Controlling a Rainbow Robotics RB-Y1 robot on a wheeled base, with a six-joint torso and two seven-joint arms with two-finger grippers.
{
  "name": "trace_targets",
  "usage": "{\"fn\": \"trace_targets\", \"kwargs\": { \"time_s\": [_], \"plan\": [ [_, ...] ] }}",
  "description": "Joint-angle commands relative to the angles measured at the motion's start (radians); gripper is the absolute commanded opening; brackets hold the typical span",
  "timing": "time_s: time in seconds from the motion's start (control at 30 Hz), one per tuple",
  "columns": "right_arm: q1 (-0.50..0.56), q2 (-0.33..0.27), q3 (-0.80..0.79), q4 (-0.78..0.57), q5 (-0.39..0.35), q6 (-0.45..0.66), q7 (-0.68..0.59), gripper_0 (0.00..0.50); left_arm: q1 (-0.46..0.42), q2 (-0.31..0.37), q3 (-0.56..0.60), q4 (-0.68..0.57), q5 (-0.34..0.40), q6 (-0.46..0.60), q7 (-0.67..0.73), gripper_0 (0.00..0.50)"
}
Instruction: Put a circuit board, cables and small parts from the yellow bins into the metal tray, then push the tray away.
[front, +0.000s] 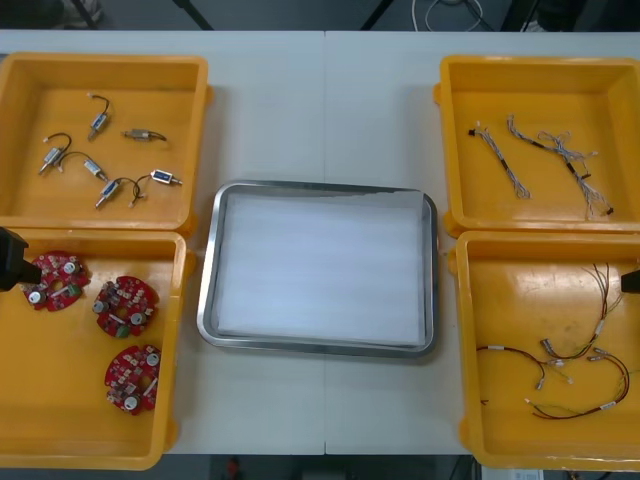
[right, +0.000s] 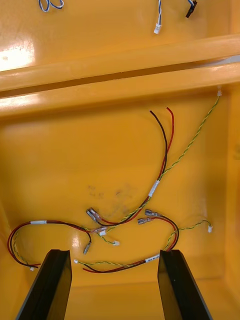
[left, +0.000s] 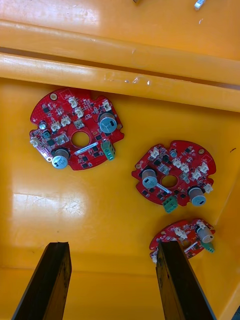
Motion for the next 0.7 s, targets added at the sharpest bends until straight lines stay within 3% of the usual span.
{"fn": "trace_targets", "kwargs": {
  "time_s": [0.03, 0.7],
  "plan": [
    [-0.001, -0.037, 0.008, -0.028, -0.008, 0.003, -0.004, 0.500, 0.017, 0.037, 0.025, -0.028, 0.007, 0.006, -0.106, 0.500],
    [-0.001, -0.037, 0.008, -0.028, -0.008, 0.003, -0.004, 0.500, 0.017, 0.037, 0.025, -0.028, 0.007, 0.006, -0.106, 0.500]
  ]
}}
